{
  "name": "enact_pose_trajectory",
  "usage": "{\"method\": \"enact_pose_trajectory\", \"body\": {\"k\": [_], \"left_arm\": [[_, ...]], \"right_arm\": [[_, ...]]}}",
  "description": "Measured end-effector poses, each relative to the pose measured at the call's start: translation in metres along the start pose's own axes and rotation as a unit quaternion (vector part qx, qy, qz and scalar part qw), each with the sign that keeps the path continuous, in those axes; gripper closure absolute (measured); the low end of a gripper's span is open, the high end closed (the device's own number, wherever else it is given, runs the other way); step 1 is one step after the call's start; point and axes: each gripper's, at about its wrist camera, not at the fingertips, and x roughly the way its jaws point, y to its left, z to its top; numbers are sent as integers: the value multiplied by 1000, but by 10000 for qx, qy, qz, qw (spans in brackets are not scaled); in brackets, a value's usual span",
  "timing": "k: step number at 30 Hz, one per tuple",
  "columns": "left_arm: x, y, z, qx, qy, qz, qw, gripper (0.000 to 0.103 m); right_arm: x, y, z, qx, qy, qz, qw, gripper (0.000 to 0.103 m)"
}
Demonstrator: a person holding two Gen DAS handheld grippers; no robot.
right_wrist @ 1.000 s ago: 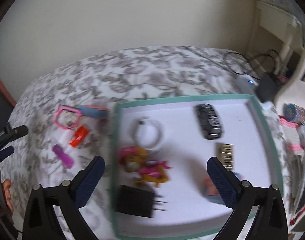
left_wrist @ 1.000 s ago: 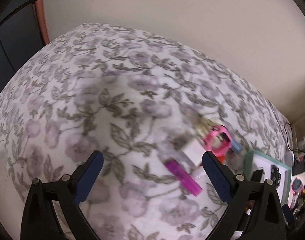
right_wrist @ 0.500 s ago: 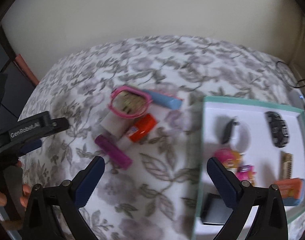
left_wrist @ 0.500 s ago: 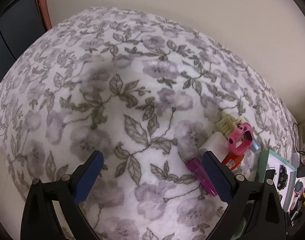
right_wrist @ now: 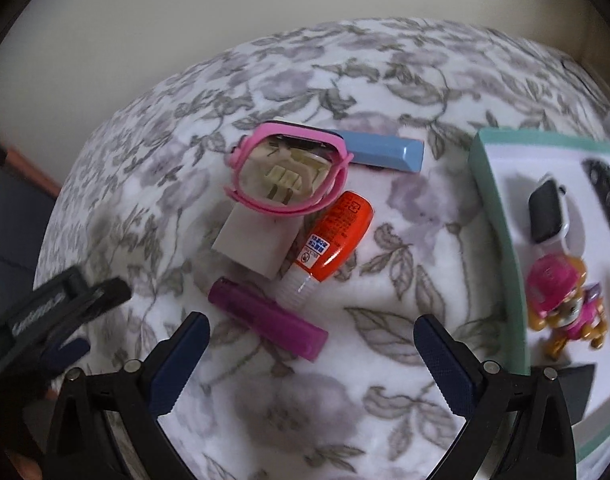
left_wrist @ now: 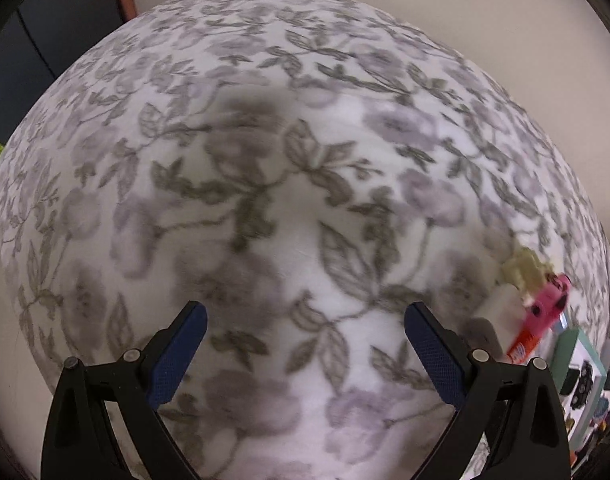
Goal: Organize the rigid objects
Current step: 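Move both open tools back over the remaining toys, then lower the right tool onto the purple tube and close it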
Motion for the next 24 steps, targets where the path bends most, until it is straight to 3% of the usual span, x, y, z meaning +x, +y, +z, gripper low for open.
{"method": "enact_pose_trajectory", "body": {"k": [5, 15, 24], "left_arm": [[0, 13, 4, -74, -73, 170, 9998, 4], [-1, 32, 12, -268, -88, 5, 9996, 4], [0, 23, 11, -144, -12, -137, 9998, 4]], "right_arm": [[15, 8, 2, 355, -64, -187, 9992, 0], [31, 36, 9, 279, -312, -901, 9951, 0], [31, 34, 6, 172, -256, -762, 9966, 0]]}}
